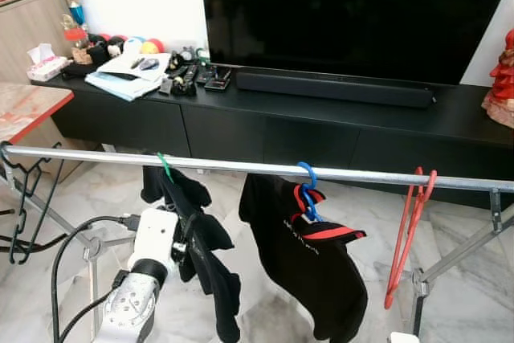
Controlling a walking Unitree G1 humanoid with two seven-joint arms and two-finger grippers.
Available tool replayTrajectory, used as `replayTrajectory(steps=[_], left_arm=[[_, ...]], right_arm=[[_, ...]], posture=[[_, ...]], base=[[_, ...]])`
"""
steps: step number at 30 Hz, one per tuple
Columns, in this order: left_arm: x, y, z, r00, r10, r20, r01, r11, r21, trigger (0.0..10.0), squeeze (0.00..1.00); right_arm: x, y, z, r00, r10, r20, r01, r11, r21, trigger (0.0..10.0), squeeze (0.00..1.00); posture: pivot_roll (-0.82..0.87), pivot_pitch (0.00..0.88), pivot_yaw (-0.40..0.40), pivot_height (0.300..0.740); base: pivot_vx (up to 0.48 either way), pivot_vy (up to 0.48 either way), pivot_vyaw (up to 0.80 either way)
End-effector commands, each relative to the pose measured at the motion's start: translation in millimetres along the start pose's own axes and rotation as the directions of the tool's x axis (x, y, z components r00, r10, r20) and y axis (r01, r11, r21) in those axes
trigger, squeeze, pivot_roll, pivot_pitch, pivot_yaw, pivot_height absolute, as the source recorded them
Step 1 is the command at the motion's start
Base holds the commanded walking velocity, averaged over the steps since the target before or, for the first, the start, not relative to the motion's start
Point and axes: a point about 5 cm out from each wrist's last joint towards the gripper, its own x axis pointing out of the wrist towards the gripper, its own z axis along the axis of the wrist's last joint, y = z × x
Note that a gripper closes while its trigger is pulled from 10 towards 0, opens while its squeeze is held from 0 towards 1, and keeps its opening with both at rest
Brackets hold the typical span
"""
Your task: Hang hanger
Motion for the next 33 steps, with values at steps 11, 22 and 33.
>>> replayTrajectory(steps=[11, 22, 33], left_arm=[[6.3, 5.4, 10.7, 0.994, 0.072, 0.078, -0.072, 0.997, 0.000, 10.0, 0.00], [6.6, 8.1, 17.7, 0.989, 0.086, 0.116, -0.086, 0.996, -0.009, 10.0, 0.00], [7.8, 7.1, 20.8, 0.988, 0.070, 0.141, -0.069, 0.998, -0.010, 10.0, 0.00]], right_arm=[[1.9, 2.2, 13.2, 0.999, 0.001, 0.034, -0.001, 1.000, -0.017, 10.0, 0.00], [2.5, 1.6, 20.3, 0.999, 0.000, 0.048, 0.000, 1.000, -0.013, 10.0, 0.00], [2.7, 1.1, 22.1, 0.999, -0.005, 0.047, 0.006, 1.000, -0.019, 10.0, 0.00]], posture=[[0.02, 0.014, 0.045, 0.740], [0.02, 0.010, 0.048, 0.740], [0.02, 0.000, 0.058, 0.740]], base=[[0.000, 0.000, 0.00], [0.000, 0.000, 0.00], [0.220, 0.000, 0.00]])
